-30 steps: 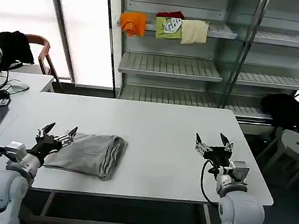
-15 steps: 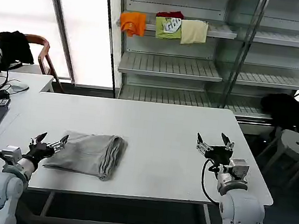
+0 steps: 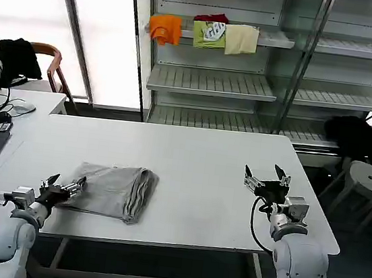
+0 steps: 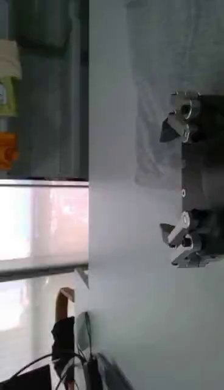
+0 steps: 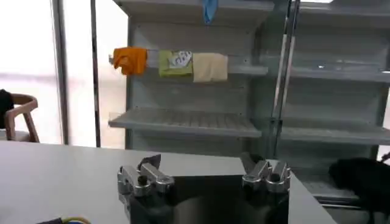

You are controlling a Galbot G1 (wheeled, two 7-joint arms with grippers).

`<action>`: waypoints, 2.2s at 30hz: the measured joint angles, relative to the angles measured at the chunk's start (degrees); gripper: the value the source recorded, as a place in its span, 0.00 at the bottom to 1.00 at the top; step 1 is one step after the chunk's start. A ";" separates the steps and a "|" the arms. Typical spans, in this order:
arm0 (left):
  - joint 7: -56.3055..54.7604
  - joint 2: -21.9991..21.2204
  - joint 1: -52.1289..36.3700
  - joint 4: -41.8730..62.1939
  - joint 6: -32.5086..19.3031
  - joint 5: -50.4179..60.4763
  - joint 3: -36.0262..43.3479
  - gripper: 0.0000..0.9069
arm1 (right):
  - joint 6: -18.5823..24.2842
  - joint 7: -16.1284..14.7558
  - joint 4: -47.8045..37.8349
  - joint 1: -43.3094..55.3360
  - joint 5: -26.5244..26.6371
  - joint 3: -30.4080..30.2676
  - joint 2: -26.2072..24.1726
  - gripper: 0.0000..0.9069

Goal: Fold and organize the clothes.

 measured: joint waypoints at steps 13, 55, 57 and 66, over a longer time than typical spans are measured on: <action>0.91 -0.82 0.85 0.70 -0.43 -0.34 0.61 0.01 | -0.15 0.13 0.27 0.16 1.11 -0.37 0.02 1.00; 7.90 21.95 -4.21 4.35 -7.61 7.18 -12.20 0.14 | 3.45 -1.06 -3.44 -0.83 1.94 0.91 -0.72 1.00; 8.58 23.59 -4.77 3.67 -6.96 6.74 -12.77 0.16 | 3.70 -1.20 -3.43 -1.14 2.23 1.05 -0.91 1.00; 10.51 24.22 -3.88 -1.47 -5.73 8.27 -12.38 0.17 | 4.75 -1.19 -3.82 -2.46 2.75 1.54 -1.08 1.00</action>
